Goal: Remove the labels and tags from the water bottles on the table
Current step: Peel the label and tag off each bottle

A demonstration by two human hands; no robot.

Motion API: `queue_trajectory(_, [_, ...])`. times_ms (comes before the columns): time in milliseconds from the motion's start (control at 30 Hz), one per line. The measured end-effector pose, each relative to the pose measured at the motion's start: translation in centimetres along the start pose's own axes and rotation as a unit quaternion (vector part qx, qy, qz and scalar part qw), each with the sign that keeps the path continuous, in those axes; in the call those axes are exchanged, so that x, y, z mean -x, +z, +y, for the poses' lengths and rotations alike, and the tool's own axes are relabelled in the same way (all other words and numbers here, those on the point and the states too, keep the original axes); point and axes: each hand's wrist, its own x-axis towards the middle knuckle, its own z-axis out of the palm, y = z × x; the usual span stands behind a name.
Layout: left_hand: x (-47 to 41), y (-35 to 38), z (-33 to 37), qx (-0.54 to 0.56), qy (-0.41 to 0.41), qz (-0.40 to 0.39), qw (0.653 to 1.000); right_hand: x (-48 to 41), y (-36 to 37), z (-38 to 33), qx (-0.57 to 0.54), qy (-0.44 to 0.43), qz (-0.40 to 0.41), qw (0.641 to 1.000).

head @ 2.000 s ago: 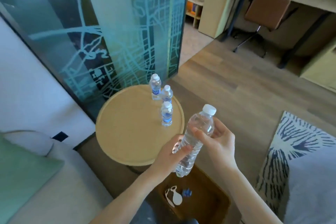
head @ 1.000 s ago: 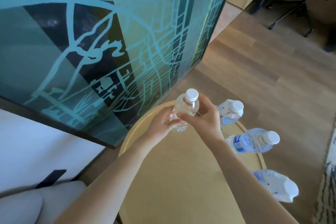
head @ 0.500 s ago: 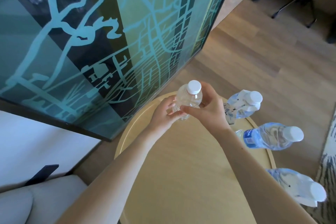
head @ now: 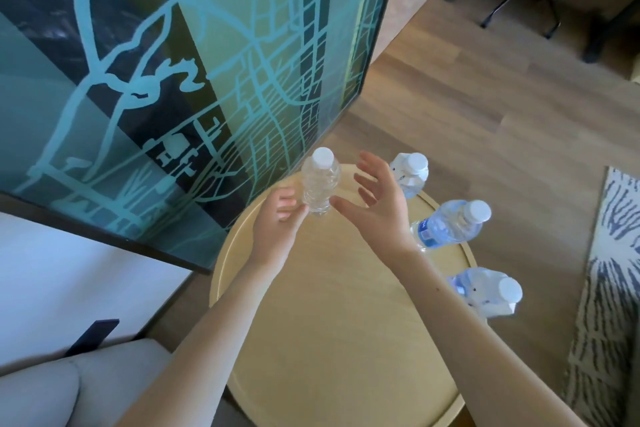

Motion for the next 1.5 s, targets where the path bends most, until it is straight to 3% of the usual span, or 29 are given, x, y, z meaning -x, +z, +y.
queue_trajectory(133, [6.5, 0.0, 2.4, -0.011, 0.017, 0.001, 1.0, 6.6, -4.4, -3.2, -0.025, -0.03, 0.043, 0.998])
queue_trajectory(367, [15.5, 4.1, 6.4, -0.028, 0.028, -0.068, 0.997, 15.9, -14.7, -4.8, 0.041, -0.05, 0.131, 0.989])
queue_trajectory(567, [18.1, 8.5, 6.9, -0.043, 0.033, -0.113, 0.992, 18.3, -19.9, -0.6, 0.092, 0.042, 0.115, 0.988])
queue_trajectory(733, [17.7, 10.7, 5.5, -0.061, 0.021, -0.137, 0.988, 16.8, -20.3, 4.1, 0.067, 0.136, 0.041, 0.988])
queue_trajectory(1067, [16.4, 11.8, 2.6, -0.063, -0.01, -0.133, 0.989, 11.6, -19.6, 7.8, 0.138, 0.112, -0.041, 0.983])
queue_trajectory(1333, [16.6, 11.1, 3.6, -0.065, -0.002, -0.141, 0.988, 12.2, -19.6, 6.6, 0.125, 0.123, 0.024, 0.984])
queue_trajectory(1500, [17.4, 11.1, 7.1, -0.061, 0.03, -0.157, 0.985, 14.5, -21.9, 1.5, 0.084, 0.107, 0.059, 0.989])
